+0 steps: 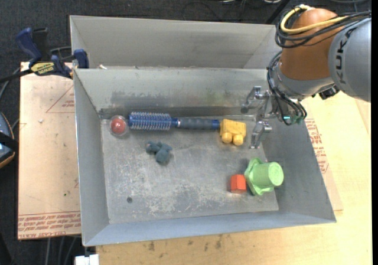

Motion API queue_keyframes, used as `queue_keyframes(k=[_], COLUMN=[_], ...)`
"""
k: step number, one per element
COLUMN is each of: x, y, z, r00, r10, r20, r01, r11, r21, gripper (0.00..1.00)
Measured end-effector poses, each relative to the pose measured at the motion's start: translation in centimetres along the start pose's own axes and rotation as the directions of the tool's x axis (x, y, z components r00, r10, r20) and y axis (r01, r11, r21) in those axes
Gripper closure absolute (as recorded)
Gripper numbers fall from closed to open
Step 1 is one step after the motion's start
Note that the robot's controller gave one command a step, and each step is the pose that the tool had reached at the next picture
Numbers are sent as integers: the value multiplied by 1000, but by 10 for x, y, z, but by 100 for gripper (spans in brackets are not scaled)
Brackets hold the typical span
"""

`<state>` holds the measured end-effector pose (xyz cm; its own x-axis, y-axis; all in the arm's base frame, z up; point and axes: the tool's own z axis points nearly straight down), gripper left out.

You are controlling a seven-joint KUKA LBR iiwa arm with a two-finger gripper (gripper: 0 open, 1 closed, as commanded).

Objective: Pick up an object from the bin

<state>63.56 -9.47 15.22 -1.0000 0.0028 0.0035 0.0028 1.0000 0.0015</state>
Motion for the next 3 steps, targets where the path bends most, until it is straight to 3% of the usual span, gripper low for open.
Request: queue_keyframes(k=[1,2,3], x=[-22,-25,10], y=[8,8,-14], z=[79,75,-68], r00=[979,978,916], r10=[-206,-206,-400], r20=[9,18,12], r01=[206,206,400], r11=[979,978,916], r21=[3,6,8], gripper=[0,100,100])
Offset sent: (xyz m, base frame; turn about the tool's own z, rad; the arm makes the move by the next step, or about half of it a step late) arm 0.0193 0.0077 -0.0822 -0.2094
